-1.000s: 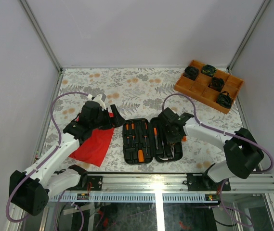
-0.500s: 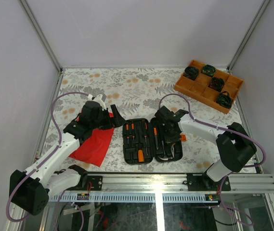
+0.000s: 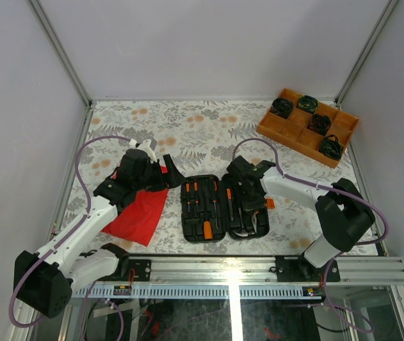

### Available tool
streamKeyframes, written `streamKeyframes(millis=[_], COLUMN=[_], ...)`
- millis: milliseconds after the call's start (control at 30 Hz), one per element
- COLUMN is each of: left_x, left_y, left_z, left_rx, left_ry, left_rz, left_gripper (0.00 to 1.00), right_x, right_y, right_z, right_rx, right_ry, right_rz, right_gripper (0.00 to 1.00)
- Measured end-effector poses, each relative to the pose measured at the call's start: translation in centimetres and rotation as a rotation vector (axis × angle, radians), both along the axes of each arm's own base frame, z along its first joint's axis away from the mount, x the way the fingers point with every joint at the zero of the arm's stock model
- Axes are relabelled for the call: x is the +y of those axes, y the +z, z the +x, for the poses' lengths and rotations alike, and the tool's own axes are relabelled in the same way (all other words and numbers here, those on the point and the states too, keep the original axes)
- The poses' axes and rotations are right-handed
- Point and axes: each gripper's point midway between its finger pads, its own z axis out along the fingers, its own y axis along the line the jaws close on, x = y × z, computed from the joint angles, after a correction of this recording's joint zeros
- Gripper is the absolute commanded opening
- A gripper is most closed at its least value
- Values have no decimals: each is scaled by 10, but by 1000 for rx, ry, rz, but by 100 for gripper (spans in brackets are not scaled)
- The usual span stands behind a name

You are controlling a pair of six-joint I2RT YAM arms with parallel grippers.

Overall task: Sort the tools into containers
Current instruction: Place the pliers in the storage box.

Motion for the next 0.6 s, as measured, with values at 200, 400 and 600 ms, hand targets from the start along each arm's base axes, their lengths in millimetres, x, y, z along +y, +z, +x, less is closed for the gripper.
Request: streamKeyframes(millis=[200, 400, 600], left_x=[-1, -2, -2], left_y=[-1, -3, -3], left_z=[0, -1, -1], left_rx=[3, 13, 14], left_ry=[-3, -11, -13], left_rz=[-1, -3, -4], left_gripper=[84, 84, 85], right_x=[0, 0, 1], right_y=[-1, -4, -6], right_z=[0, -1, -2], right_rx=[5, 10, 9], right_ry=[1, -4, -8], right_rz=[-4, -11, -28], right_gripper=[0, 0, 0])
